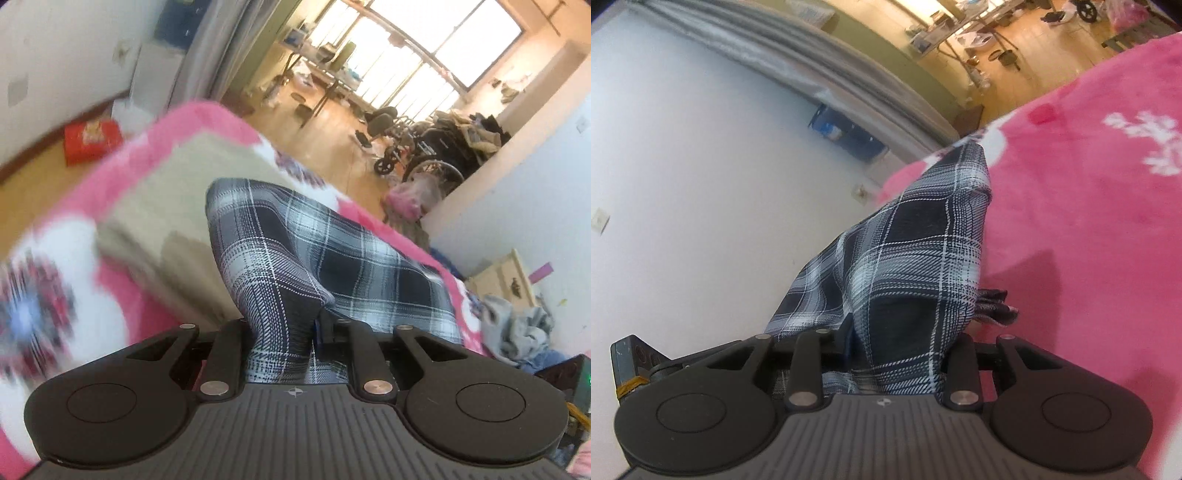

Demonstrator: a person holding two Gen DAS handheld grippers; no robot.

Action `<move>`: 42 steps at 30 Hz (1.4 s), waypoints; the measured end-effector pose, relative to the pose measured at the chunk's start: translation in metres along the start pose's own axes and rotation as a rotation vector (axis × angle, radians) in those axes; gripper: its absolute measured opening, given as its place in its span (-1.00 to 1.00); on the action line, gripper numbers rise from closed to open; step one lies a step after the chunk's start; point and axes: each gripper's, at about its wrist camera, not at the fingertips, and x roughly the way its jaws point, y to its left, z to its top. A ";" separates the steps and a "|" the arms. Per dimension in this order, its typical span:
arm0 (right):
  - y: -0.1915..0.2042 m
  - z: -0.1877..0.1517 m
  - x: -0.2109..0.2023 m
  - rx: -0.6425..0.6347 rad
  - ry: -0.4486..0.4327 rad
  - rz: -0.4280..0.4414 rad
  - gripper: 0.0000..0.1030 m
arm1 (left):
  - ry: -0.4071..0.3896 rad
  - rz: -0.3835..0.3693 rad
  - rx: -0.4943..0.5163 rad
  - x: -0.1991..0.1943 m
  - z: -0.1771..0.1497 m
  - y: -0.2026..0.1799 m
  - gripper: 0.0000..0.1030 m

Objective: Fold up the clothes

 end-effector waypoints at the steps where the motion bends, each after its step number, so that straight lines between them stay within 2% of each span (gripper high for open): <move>1: 0.007 0.002 0.011 0.014 -0.016 0.001 -0.35 | 0.006 0.003 0.016 0.004 0.016 0.006 -0.69; 5: 0.026 0.010 0.053 0.092 -0.084 0.007 -0.35 | 0.020 0.007 0.072 0.020 0.063 0.021 -0.69; 9: 0.021 0.020 0.095 0.206 -0.144 0.011 -0.35 | 0.028 0.004 0.144 0.042 0.097 0.031 -0.65; 11: 0.002 0.021 0.121 0.294 -0.159 -0.009 -0.32 | 0.046 0.025 0.169 0.062 0.100 0.044 -0.46; 12: -0.010 0.021 0.135 0.337 -0.165 -0.027 -0.21 | 0.055 0.037 0.180 0.072 0.101 0.051 -0.23; 13: -0.024 0.019 0.152 0.364 -0.157 -0.064 0.02 | 0.072 0.093 0.164 0.084 0.096 0.061 -0.06; 14: -0.038 0.017 0.170 0.384 -0.144 -0.109 0.10 | 0.090 0.157 0.142 0.095 0.091 0.073 -0.01; 15: -0.051 0.014 0.178 0.399 -0.143 -0.101 0.03 | 0.108 0.221 0.120 0.107 0.086 0.084 0.02; 16: -0.064 0.012 0.182 0.412 -0.146 -0.071 0.04 | 0.102 0.248 0.085 0.109 0.083 0.097 0.06; 17: -0.071 0.012 0.178 0.433 -0.155 -0.043 0.06 | 0.074 0.220 0.035 0.104 0.079 0.109 0.08; 19: -0.078 0.013 0.159 0.458 -0.187 -0.006 0.35 | -0.010 0.151 -0.089 0.084 0.075 0.130 0.10; 23: -0.084 0.003 0.082 0.434 -0.251 -0.016 0.39 | -0.113 0.019 -0.296 0.026 0.063 0.169 0.13; 25: -0.084 -0.012 0.037 0.430 -0.245 -0.062 0.41 | -0.135 -0.014 -0.336 -0.007 0.049 0.184 0.23; 28: -0.082 -0.033 -0.027 0.418 -0.224 -0.158 0.43 | -0.123 0.057 -0.322 -0.043 0.035 0.196 0.25; 31: -0.079 -0.037 -0.073 0.427 -0.206 -0.162 0.43 | -0.076 0.119 -0.325 -0.048 0.028 0.192 0.25; 33: -0.073 -0.029 -0.090 0.378 -0.176 -0.160 0.43 | -0.059 0.148 -0.358 -0.042 0.030 0.185 0.25; 35: -0.064 -0.021 -0.097 0.288 -0.118 -0.174 0.43 | -0.048 0.171 -0.402 -0.038 0.035 0.175 0.25; 37: -0.057 -0.009 -0.090 0.201 -0.033 -0.169 0.42 | -0.042 0.207 -0.395 -0.046 0.039 0.161 0.24; 39: -0.046 0.005 -0.074 0.093 0.054 -0.139 0.41 | -0.040 0.236 -0.336 -0.060 0.044 0.144 0.25; 40: -0.038 0.014 -0.064 0.037 0.101 -0.137 0.37 | -0.024 0.271 -0.314 -0.066 0.047 0.136 0.25; 42: -0.016 0.030 -0.053 -0.075 0.171 -0.104 0.37 | 0.008 0.288 -0.269 -0.075 0.047 0.123 0.25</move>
